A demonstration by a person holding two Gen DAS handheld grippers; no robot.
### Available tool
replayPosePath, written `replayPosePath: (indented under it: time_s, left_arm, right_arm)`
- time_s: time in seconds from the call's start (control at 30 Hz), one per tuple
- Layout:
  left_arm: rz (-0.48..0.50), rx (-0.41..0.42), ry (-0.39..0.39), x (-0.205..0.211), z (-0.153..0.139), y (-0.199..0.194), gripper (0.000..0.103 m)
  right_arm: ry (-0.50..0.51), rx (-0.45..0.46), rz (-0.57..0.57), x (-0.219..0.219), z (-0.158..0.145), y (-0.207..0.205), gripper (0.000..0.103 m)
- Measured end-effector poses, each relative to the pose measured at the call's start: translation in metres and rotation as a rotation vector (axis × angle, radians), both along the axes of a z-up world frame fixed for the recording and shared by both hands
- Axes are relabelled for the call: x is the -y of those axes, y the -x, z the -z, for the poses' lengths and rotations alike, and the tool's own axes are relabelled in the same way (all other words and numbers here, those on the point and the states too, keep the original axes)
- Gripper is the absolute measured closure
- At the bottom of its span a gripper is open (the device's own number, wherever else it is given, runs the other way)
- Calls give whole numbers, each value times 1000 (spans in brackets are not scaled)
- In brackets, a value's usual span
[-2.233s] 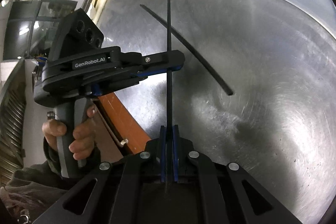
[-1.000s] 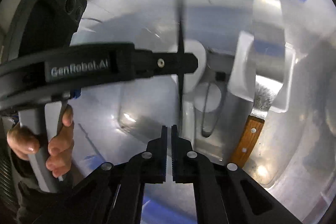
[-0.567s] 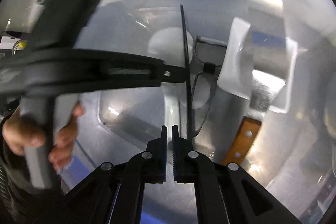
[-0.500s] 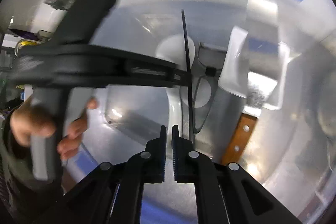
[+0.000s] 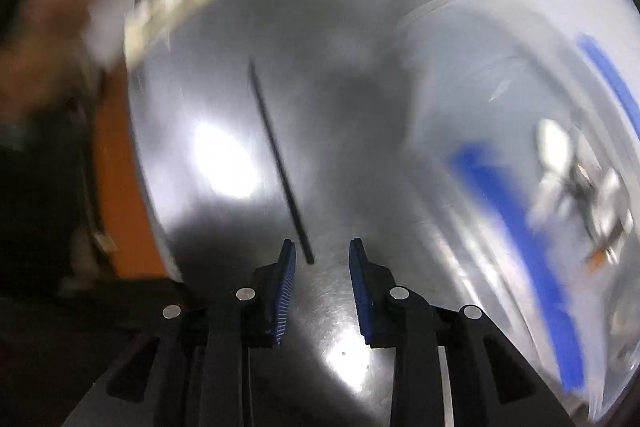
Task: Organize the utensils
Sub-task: 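Return both tools to the counter and grasp the remaining black chopsticks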
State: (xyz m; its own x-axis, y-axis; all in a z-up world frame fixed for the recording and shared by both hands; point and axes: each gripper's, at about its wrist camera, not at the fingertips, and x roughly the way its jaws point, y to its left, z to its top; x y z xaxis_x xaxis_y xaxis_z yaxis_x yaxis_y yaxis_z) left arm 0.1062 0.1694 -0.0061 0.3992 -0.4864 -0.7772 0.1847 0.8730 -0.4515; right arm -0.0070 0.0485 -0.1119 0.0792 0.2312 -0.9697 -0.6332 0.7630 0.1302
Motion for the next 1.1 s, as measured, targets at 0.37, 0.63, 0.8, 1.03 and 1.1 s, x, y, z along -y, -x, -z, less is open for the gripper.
replayPosePath:
  time_s: [0.37,0.63,0.8,1.03,1.1]
  left_arm:
    - [-408,-334,110,-135,139,93,31]
    - [-441,-359,265,-138,152,110,31]
    - [-416,-380,336,-127,158,109,31]
    - [-391,-408,340,-107,170,101,31]
    - [-398,-418,324,-102,172,100,31]
  right_arm:
    - [182,-61,-191,-63,86,-13,73]
    - [164,-63,-210,-73,76,-4,96]
    - [-6,-256,-139,-60,68,-6,96]
    - [-256,-463,-67,-35,48,-1,96]
    - [-261,-456,-61,-36,48,5,96]
